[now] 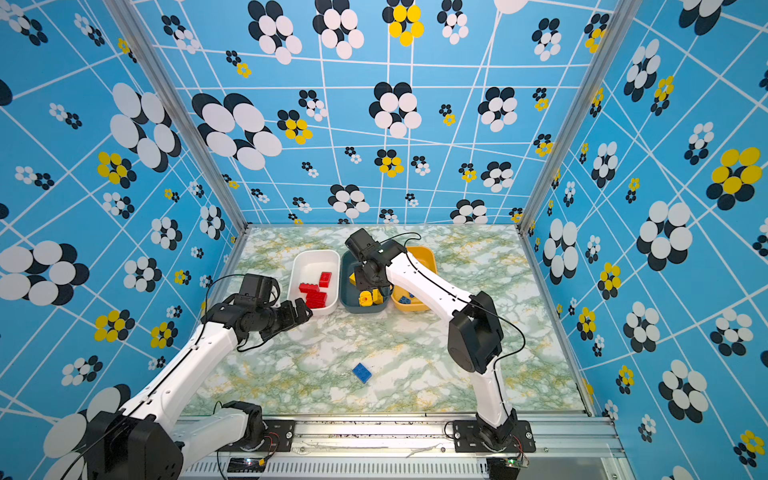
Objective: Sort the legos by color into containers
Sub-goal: 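Carry the yellow brick over the teal bin with the right gripper, then open the right gripper to drop the yellow brick into the teal bin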
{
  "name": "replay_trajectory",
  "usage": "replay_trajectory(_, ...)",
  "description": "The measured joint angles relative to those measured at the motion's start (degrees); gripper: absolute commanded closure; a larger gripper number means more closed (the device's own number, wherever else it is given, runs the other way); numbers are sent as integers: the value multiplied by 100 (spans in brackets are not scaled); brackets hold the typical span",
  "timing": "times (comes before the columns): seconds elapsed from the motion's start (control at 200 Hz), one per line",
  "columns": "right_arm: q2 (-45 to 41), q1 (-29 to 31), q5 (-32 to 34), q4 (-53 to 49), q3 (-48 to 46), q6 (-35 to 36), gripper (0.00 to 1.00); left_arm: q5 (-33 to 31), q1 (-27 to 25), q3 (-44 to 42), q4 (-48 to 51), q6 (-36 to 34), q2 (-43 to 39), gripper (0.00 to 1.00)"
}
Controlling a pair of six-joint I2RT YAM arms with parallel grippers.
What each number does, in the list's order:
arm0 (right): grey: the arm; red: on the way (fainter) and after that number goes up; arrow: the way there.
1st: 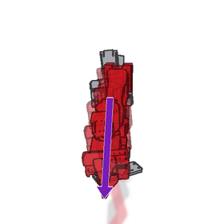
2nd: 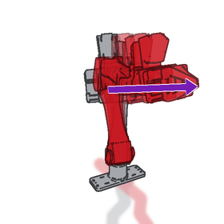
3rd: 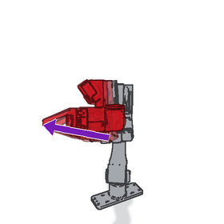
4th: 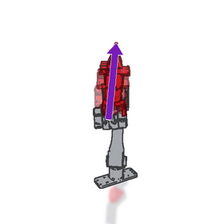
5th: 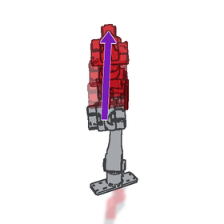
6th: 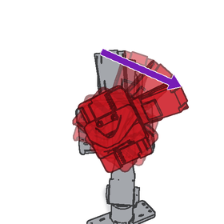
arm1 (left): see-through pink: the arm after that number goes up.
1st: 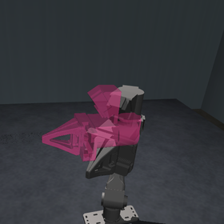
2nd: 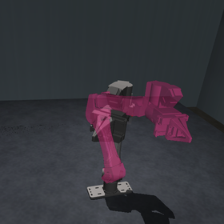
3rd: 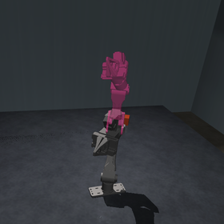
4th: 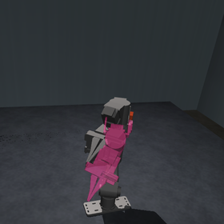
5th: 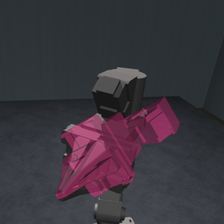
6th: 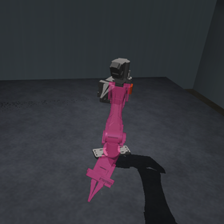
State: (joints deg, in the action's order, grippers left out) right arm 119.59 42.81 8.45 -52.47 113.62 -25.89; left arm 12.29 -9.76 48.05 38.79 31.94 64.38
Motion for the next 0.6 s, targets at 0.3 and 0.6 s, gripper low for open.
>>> replay_trajectory(0.3,1499,-258,-20,-315,1652,348,58,20,0,0,2,2,0,1)
replay_trajectory(0.6,2267,-378,-122,-839,2855,494,49,17,0,-2,-2,50,-24,1)
